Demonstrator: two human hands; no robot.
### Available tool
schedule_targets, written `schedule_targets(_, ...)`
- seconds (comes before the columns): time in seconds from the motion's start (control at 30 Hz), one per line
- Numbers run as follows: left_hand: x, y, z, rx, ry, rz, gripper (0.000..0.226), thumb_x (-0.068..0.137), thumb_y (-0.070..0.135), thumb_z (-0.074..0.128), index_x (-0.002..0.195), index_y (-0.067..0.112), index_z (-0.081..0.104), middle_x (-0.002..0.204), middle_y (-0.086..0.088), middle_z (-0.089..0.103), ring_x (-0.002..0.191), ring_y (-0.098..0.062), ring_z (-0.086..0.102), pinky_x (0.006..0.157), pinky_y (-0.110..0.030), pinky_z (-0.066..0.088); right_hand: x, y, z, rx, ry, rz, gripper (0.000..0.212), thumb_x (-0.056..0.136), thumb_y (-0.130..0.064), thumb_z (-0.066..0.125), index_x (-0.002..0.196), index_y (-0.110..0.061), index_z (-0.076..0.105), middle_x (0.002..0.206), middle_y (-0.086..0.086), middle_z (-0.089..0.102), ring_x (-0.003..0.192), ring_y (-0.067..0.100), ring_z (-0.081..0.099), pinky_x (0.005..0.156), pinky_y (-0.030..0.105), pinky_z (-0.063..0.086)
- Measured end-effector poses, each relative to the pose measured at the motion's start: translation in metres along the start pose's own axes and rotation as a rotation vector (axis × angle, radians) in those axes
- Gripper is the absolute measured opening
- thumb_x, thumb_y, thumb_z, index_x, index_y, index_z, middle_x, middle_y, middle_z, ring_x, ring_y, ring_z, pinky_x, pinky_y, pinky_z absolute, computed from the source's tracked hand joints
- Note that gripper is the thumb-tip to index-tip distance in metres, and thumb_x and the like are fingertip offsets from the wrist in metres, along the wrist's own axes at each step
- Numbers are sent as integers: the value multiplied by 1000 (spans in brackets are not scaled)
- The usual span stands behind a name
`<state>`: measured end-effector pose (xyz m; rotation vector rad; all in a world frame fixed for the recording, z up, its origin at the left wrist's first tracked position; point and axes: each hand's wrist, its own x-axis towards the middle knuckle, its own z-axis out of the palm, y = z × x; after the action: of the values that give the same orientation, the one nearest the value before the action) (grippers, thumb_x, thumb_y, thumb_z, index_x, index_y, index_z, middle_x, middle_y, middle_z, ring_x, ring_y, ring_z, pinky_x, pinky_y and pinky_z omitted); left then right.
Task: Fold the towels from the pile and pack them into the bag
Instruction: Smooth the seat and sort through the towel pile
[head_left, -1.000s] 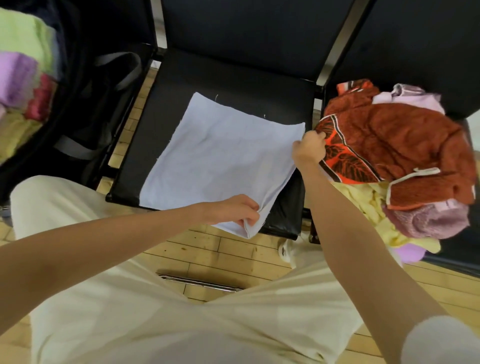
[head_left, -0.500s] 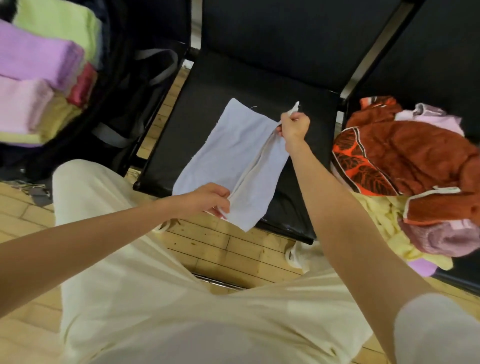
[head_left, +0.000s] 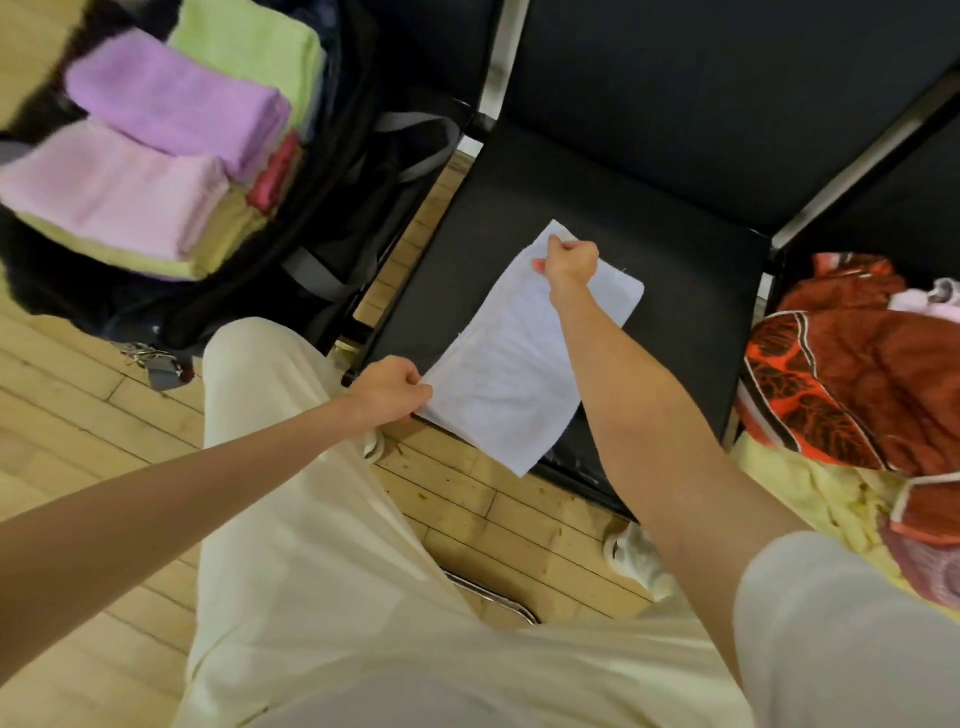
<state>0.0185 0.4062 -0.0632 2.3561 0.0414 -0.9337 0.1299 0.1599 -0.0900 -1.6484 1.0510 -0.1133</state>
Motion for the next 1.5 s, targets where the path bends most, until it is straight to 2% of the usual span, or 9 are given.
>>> schedule_targets(0.17, -7, 5, 0, 507, 144, 160, 27, 91, 28, 53, 108, 7, 52, 106, -10, 56, 99, -27, 55, 77, -37, 47, -29, 14, -13, -109, -28, -59, 13, 94, -13, 50, 82, -13, 47, 93, 9, 57, 78, 25, 66, 41, 11, 43)
schedule_targets(0.27, -6, 4, 9, 507, 243, 486, 30, 91, 20, 52, 119, 8, 52, 119, -9, 50, 111, -26, 48, 87, -37, 48, -56, 45, -34, -216, -87, -220, 7, 92, -9, 53, 91, -14, 48, 96, 8, 56, 89, 26, 63, 68, 25, 55)
schedule_targets(0.37, -4, 2, 15, 554, 116, 719, 38, 92, 14, 50, 129, 8, 52, 132, -5, 49, 120, -22, 47, 96, -33, 43, -97, 83, -68, -418, -131, -542, 6, 89, -5, 53, 94, -9, 51, 94, 5, 54, 78, 17, 55, 67, 27, 46)
schedule_targets(0.53, -4, -3, 23, 716, -43, 719, 37, 91, 13, 48, 127, 7, 53, 131, -7, 50, 119, -23, 50, 96, -34, 44, -158, 133, -116, -806, -221, -1063, 15, 73, 3, 58, 85, -5, 55, 99, 8, 54, 75, 23, 54, 58, 31, 47)
schedule_targets(0.63, -6, -5, 20, 765, -68, 731, 39, 90, 9, 48, 128, 6, 51, 134, -8, 48, 121, -25, 48, 95, -34, 43, -174, 157, -128, -936, -323, -1188, 33, 64, 1, 66, 95, -5, 57, 119, 17, 56, 102, 33, 55, 80, 35, 49)
schedule_targets(0.9, -10, -2, 23, 799, -91, 714, 48, 91, 11, 51, 138, 6, 43, 144, -9, 41, 132, -24, 40, 103, -30, 34, -176, 171, -115, -1120, -418, -1111, 58, 56, -4, 84, 105, -12, 54, 126, 18, 57, 113, 35, 58, 96, 42, 47)
schedule_targets(1.13, -6, -8, 30, 817, -49, 712, 52, 87, 26, 61, 132, 6, 46, 136, -9, 47, 124, -25, 46, 100, -35, 41, -181, 169, -114, -1038, -381, -998, 34, 81, 1, 65, 115, -1, 60, 133, 19, 53, 121, 37, 52, 103, 43, 41)
schedule_targets(1.37, -8, -7, 40, 922, 165, 793, 57, 76, 57, 65, 111, 14, 51, 105, -2, 54, 94, -21, 54, 82, -33, 43, -193, 149, -136, -597, -476, -594, 11, 102, -22, 37, 99, -11, 36, 69, 16, 52, 55, 21, 43, 53, 46, 38)
schedule_targets(1.5, -11, 2, 50, 956, 249, 810, 24, 91, 28, 54, 109, 13, 52, 106, -4, 55, 98, -24, 55, 90, -35, 39, -198, 148, -143, -515, -447, -531, 13, 102, -23, 37, 98, -11, 35, 59, 3, 44, 51, 17, 38, 49, 36, 32)
